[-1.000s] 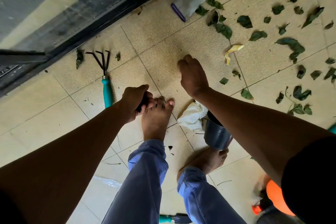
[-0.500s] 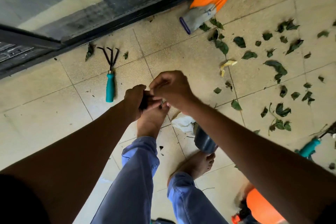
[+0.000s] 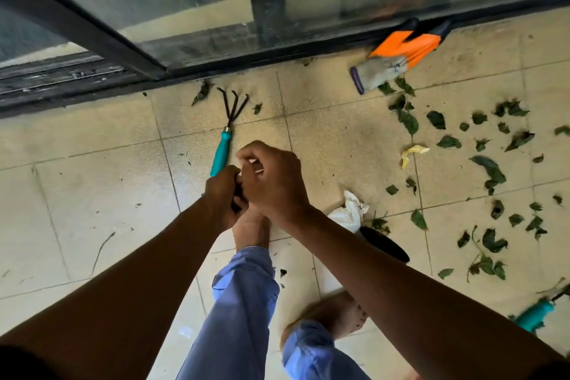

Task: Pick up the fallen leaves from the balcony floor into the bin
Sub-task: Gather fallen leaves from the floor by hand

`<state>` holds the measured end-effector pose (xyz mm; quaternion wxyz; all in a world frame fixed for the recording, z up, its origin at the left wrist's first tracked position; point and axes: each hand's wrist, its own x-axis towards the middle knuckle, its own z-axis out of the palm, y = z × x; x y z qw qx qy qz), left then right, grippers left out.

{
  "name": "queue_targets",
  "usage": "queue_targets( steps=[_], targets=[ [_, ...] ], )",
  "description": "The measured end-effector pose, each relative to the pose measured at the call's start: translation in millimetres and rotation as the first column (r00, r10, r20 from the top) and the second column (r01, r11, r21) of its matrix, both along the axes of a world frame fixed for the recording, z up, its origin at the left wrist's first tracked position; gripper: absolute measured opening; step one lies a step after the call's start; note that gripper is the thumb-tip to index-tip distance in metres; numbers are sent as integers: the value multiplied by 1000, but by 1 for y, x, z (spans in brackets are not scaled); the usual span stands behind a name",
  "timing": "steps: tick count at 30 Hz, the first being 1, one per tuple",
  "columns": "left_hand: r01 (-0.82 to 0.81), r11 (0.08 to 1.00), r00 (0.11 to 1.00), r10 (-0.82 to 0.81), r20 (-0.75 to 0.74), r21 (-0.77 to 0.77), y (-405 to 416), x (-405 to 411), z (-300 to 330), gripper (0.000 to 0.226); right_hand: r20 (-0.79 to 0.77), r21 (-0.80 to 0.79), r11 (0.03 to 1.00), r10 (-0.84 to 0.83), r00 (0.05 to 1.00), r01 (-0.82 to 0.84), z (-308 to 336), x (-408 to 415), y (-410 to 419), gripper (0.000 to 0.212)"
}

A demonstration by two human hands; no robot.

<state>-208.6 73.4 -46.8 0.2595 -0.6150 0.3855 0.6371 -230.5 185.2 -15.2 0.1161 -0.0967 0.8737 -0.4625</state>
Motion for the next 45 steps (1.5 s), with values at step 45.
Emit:
queue_targets(
  steps=[45],
  targets=[
    [-267,944,962,273,-4,196,-81,71,-18,45,82,773,281,846,528,-569,-118,-134,-156,27]
  ],
)
